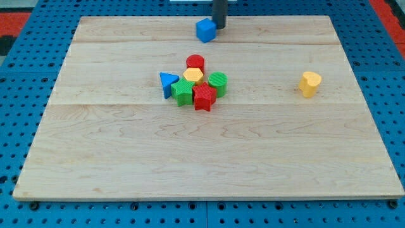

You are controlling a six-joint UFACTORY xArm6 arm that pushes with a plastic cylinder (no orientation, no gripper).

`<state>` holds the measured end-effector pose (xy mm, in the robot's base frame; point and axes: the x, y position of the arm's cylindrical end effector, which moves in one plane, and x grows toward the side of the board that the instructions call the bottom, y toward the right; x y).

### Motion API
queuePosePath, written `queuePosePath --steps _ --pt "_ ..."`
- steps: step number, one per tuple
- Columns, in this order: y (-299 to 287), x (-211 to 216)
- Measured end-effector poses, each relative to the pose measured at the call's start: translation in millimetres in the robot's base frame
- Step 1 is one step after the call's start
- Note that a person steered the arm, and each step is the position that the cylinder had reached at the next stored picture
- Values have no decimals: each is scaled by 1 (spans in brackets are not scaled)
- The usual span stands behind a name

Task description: Move blue cube above the blue triangle

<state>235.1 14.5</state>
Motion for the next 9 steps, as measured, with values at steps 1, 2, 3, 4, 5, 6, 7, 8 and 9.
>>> queuePosePath --steps 1,2,3,4,5,6,7,8,9 --pt "-17 40" --pt "-22 13" --pt "-59 11" --pt "-94 61" --pt "-93 79" --pt "-134 77" --pt "-162 92" --pt "-142 103" --pt "-110 103"
